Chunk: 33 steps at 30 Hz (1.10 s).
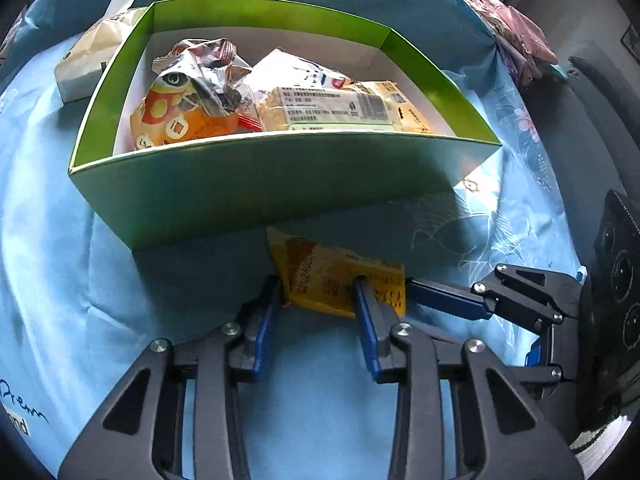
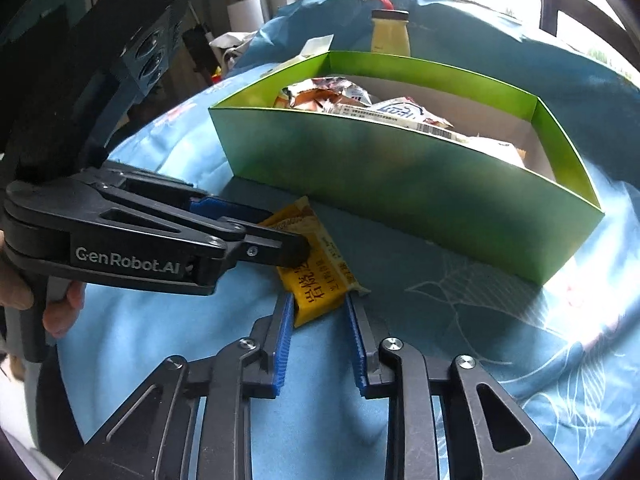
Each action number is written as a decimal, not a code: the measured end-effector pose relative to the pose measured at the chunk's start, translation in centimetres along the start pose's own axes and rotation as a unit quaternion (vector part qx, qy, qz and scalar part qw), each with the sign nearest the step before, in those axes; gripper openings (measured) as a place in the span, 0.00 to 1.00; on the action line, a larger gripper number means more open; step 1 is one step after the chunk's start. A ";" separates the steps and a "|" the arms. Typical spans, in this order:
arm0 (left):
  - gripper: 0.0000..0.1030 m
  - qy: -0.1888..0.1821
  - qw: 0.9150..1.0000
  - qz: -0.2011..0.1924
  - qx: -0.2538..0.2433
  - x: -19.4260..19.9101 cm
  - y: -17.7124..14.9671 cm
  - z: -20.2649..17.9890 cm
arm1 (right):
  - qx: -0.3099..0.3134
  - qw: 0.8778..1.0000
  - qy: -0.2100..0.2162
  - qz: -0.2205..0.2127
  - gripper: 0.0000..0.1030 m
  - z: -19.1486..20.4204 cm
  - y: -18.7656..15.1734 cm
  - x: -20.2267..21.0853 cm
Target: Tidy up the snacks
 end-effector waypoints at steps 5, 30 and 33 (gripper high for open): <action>0.31 -0.004 1.000 -0.006 0.005 0.6 -0.1 -0.4 | -0.004 1.000 -0.002 -0.006 0.21 -0.1 0.2 0.2; 0.62 -0.030 0.998 0.014 -0.045 -2.1 0.7 -6.5 | -0.085 0.995 -0.041 -0.014 0.53 -5.1 -3.2 3.3; 0.52 -0.034 0.998 0.015 -0.048 -2.6 0.8 -7.0 | -0.079 0.996 -0.040 -0.017 0.51 -4.7 -2.9 2.8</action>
Point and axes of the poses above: each gripper's, at about its wrist camera, not at the fingertips, and x roughly against the way its jaws point, z to its left, y to its top, the point moved 6 cm from there along -x, roughly the way its jaws point, and after that the axes turned 10 degrees about -x, right-handed, at the moved point
